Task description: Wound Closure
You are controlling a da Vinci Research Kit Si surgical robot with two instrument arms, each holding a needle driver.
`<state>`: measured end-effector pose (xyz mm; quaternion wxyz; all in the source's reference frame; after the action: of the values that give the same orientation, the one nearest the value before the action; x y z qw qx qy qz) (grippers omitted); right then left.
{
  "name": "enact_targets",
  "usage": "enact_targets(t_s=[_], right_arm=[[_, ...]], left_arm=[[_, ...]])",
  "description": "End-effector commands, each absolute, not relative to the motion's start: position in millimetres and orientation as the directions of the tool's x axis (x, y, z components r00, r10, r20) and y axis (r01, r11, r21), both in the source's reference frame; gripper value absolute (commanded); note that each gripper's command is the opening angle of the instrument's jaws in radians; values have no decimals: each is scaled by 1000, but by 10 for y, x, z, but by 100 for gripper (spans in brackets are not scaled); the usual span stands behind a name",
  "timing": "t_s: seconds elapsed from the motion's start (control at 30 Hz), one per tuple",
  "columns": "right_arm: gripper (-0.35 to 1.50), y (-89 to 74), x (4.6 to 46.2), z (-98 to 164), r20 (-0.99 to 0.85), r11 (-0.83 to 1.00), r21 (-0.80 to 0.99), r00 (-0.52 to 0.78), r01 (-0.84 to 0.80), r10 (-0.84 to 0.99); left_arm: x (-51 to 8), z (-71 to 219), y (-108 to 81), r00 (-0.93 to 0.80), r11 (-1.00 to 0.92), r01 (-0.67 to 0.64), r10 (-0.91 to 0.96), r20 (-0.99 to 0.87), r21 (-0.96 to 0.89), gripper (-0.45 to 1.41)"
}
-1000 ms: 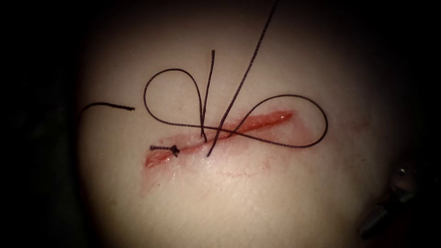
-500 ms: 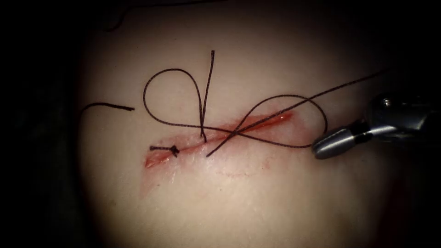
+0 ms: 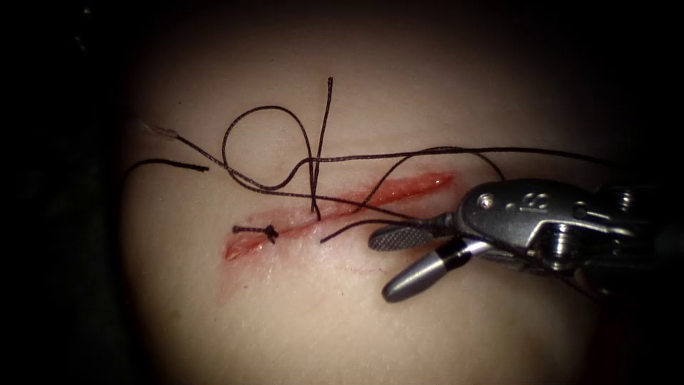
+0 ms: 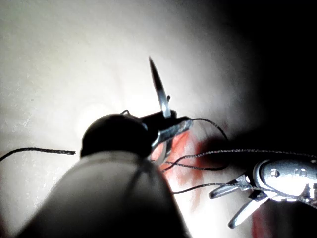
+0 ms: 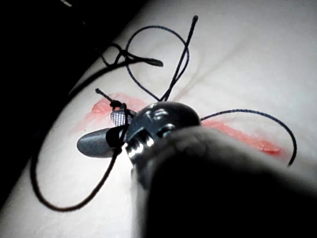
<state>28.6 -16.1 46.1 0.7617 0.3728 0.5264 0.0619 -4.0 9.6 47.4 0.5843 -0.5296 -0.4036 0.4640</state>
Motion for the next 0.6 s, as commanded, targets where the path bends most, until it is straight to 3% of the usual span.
enact_targets(t_s=[0.03,0.13,0.33,0.43,0.5,0.53,0.57,0.6], right_arm=[[84,-155,305,454,-779,724,607,426,327,461],[-16,-139,316,424,-831,776,513,437,367,344],[-11,-126,323,396,-841,798,479,451,366,298],[9,-125,322,397,-841,815,471,449,338,300],[54,-126,316,400,-819,809,504,466,303,335],[56,-128,311,401,-802,796,531,477,291,360],[34,-133,299,405,-784,784,553,496,283,374],[27,-135,294,407,-772,780,563,511,274,378]], left_arm=[[-45,480,96,240,10,-121,971,-20,-993,-45],[-47,482,95,234,13,-140,972,-21,-990,-45],[-52,484,92,236,10,-145,972,-25,-989,-45],[-53,484,91,236,16,-143,972,-19,-990,-45],[-53,483,91,236,21,-142,972,-13,-990,-45],[-53,483,91,236,22,-142,972,-13,-990,-45],[-54,483,91,237,28,-140,971,-6,-990,-45],[-54,483,91,237,28,-140,972,-6,-990,-45]])
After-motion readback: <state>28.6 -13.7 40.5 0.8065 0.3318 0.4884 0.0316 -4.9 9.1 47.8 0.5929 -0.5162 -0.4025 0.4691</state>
